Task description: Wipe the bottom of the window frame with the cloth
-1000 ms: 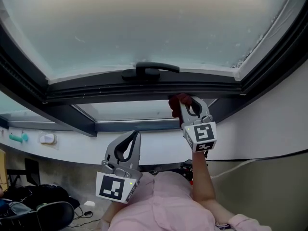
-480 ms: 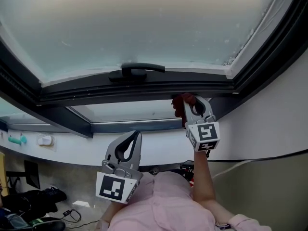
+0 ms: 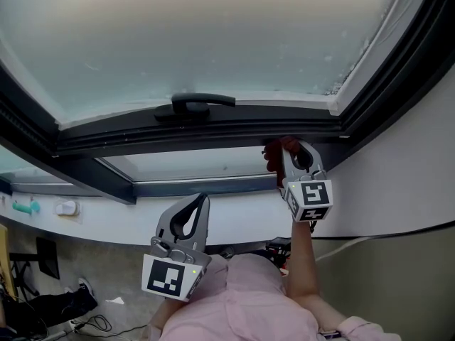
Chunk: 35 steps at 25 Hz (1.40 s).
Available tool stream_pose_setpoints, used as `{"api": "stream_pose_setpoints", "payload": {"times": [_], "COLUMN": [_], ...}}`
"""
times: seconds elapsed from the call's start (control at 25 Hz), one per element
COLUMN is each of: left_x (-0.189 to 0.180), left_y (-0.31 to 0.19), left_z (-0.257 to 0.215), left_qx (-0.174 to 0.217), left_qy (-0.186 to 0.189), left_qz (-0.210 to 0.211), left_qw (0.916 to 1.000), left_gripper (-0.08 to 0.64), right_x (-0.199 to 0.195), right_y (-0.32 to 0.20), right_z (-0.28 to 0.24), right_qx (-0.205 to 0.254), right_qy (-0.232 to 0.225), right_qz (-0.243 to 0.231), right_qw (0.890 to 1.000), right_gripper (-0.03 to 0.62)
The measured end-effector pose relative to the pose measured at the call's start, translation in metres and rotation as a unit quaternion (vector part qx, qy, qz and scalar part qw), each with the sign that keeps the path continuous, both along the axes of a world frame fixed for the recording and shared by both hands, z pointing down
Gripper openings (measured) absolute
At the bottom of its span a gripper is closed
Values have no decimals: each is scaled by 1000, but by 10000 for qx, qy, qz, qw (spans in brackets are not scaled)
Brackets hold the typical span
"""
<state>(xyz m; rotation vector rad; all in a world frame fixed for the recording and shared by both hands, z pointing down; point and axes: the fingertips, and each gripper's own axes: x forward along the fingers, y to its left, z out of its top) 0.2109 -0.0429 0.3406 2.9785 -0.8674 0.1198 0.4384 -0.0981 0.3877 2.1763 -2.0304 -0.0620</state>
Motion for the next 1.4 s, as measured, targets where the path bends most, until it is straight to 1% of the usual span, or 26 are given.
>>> {"api": "stream_pose_setpoints", "payload": {"times": [0.16, 0.28, 0.32, 0.4, 0.44, 0.6, 0.76, 1.04, 1.16, 1.28, 1.4], "left_x": [0, 2, 2, 1, 1, 6, 4, 4, 1, 0, -2], "left_y": [0, 0, 0, 1, 1, -1, -2, -4, -4, -8, -9], "left_z": [-1, -7, -6, -1, 0, -7, 1, -1, 3, -2, -2], "left_qx": [7, 19, 16, 4, -7, -22, -44, -47, -115, -40, 12], "left_qy": [-8, 214, 208, 23, -5, 235, -37, -15, -131, -13, 73], "left_qz": [-33, -80, -85, -55, -50, -70, -35, -36, -44, -72, -72], "left_qw": [10000, 9997, 9997, 10000, 10000, 9997, 10000, 10000, 9998, 10000, 9999], "left_gripper": [-5, -5, -5, -5, -5, -5, -5, -5, -5, -5, -5], "right_x": [13, 26, 31, 39, 43, 61, 79, 92, 100, 113, 117], "right_y": [5, 10, 12, 15, 17, 23, 31, 38, 42, 45, 45], "right_z": [0, 1, 1, 1, 1, 1, 2, 1, 3, 0, -2], "right_qx": [25, 46, 50, 49, 46, 46, 79, 77, 45, 37, 39], "right_qy": [-31, -58, -67, -71, -69, -97, -182, -195, -212, -197, -157], "right_qz": [139, 307, 362, 469, 526, 760, 1003, 1197, 1319, 1470, 1521], "right_qw": [9999, 9995, 9993, 9989, 9986, 9971, 9948, 9926, 9910, 9889, 9882], "right_gripper": [57, 57, 57, 58, 58, 58, 58, 58, 58, 58, 58]}}
